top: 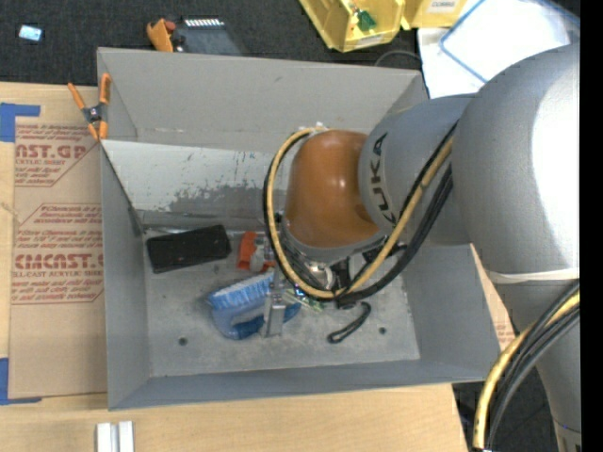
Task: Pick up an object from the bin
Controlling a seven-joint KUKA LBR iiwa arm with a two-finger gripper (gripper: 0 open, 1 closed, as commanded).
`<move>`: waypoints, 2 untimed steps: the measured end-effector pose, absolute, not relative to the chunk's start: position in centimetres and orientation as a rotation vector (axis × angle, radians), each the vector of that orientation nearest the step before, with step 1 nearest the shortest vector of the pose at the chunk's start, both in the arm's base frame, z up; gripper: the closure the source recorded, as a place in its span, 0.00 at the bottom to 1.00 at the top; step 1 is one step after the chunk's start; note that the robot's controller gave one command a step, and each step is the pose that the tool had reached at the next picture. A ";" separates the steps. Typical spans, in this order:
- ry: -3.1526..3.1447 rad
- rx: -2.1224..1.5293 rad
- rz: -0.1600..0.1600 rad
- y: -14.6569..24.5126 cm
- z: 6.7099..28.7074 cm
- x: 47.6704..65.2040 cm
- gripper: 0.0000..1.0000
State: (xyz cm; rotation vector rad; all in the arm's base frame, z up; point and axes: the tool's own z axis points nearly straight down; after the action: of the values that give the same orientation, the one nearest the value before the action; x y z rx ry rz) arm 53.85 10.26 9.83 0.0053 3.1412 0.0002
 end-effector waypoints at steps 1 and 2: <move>3.119 -0.012 0.009 11.1 7.2 53.3 0.00; 3.126 0.040 0.006 12.1 7.1 53.1 1.00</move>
Offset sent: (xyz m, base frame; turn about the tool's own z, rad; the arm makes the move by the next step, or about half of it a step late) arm -0.0094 0.0188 -0.0283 0.0221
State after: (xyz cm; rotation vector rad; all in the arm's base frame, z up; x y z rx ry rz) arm 53.07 12.14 7.14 0.0403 3.1262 0.0056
